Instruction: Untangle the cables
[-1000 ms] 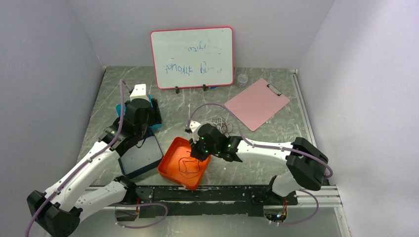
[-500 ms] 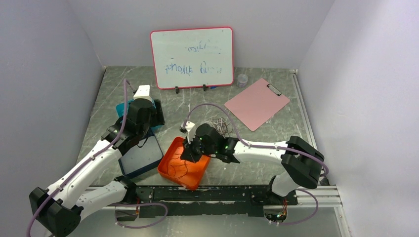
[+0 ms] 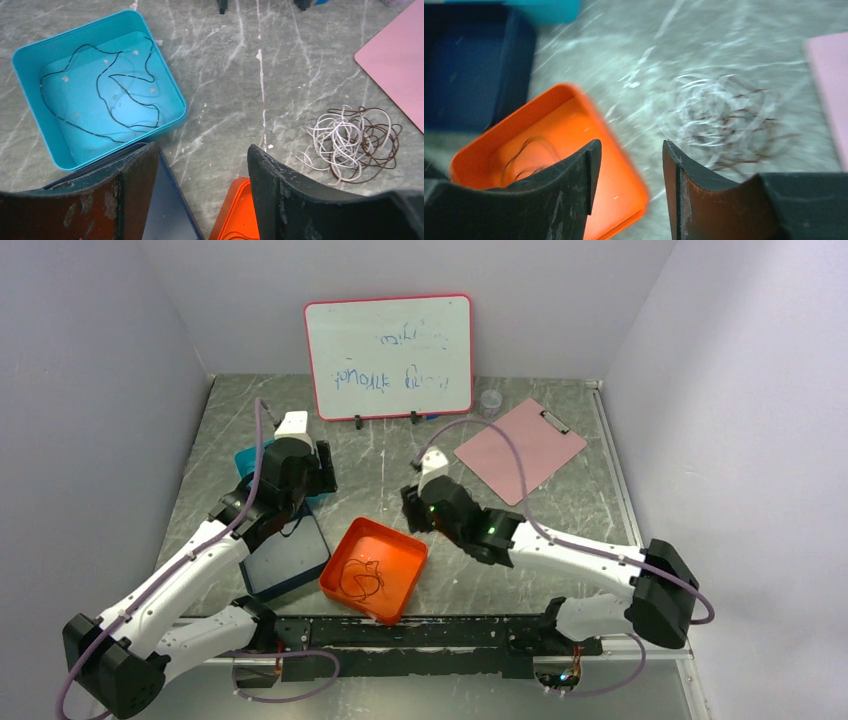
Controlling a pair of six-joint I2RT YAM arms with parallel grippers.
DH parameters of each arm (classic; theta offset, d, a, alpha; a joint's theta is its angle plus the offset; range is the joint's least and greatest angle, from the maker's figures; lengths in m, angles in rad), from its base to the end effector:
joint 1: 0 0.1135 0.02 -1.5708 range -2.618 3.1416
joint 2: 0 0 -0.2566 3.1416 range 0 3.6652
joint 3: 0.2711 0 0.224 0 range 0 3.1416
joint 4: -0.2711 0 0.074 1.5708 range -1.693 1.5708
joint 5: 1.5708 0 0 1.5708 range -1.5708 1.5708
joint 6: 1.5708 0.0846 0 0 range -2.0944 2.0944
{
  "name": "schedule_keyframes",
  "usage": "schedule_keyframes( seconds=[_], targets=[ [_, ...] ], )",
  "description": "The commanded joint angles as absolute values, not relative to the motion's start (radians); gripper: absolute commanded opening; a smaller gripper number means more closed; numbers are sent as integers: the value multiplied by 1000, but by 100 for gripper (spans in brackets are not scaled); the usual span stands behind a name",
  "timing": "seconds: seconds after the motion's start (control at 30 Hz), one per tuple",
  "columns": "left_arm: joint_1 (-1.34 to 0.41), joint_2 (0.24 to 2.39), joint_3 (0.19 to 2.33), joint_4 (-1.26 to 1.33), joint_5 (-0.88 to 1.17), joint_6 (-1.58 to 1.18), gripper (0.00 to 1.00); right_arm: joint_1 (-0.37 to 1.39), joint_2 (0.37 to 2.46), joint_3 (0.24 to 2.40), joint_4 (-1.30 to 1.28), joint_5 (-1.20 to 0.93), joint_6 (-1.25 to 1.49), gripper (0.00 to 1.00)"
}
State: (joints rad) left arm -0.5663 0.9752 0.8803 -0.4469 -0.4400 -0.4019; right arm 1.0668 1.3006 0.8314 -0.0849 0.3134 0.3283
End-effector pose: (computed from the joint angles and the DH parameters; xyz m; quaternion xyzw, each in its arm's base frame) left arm 0.2097 -0.0906 0.2876 -0.0373 0.8555 -0.0554 0.5135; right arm 0.1689 0.2523 0.2354 -0.2406 0.8321 0.2043 0.4560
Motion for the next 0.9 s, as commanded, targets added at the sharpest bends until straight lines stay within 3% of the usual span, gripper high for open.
schedule_keyframes(
  seconds=[0.0,0.17,0.3,0.53,0.87],
  targets=[
    [-558,991,870,-371,-354,-349,70,929,1263,872,-253,556,320,52],
    [-559,1010,855,-296,-188,-282,70,639,1229,854,-272,376,287,51],
    [-558,1040,856,-254,-55,-248,69,506,1283,880,-284,186,251,49],
    [-558,1086,874,-261,23,-225,67,441,1379,855,-296,-19,241,47],
    [-558,1117,874,-254,66,-219,66,433,1422,782,-284,-106,231,47]
  ],
)
